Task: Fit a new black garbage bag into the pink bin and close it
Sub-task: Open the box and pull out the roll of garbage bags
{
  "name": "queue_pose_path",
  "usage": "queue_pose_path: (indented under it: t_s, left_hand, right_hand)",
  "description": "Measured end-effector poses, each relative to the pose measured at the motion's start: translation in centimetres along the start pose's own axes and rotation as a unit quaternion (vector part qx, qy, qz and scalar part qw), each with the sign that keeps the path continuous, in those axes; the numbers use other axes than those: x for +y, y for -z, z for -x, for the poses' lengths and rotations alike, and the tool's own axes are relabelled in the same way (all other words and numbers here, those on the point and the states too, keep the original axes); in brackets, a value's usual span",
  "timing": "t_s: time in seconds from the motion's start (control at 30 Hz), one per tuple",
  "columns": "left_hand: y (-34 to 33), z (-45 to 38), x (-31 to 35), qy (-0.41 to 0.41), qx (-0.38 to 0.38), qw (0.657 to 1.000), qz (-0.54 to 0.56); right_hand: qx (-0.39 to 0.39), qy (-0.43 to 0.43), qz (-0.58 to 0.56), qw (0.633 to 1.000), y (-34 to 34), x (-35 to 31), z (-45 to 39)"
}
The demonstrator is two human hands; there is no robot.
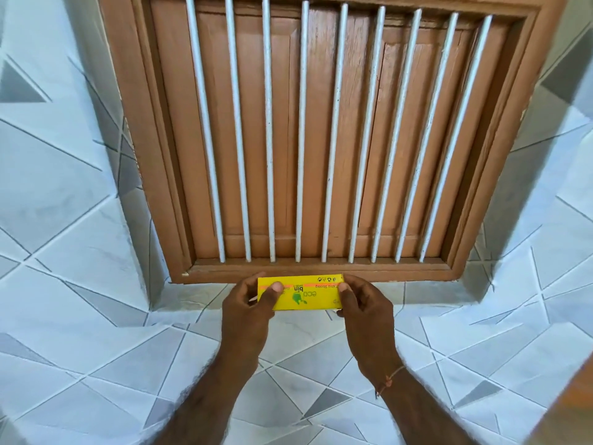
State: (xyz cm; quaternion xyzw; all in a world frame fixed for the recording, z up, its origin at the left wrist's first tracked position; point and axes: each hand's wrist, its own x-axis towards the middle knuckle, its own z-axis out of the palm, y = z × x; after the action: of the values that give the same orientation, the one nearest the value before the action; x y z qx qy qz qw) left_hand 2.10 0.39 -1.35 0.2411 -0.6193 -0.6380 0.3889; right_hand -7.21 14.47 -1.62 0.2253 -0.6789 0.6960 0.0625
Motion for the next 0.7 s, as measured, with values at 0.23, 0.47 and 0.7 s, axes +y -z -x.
queue_pose_path:
  t_s: [0.23,0.47,0.7]
  left_hand:
    - [-1.2,-0.1,1.6,-0.026,0.028,0.999,0.023]
    - [-3.6,0.1,2.6,-0.046,0.049,0.998,-0.003]
    - [-3.9,-0.3,3.0,-0.008,0.044,0.998,0.046]
  right_hand:
    - [0.002,0.051,-0.009,0.999,0.4,-0.6,-0.9]
    - [0.017,0.075,-0.023,0.997,1.0,0.9,-2.4]
    - [0.054,-0.08,-0.172,0.98,1.9,0.7,-5.2]
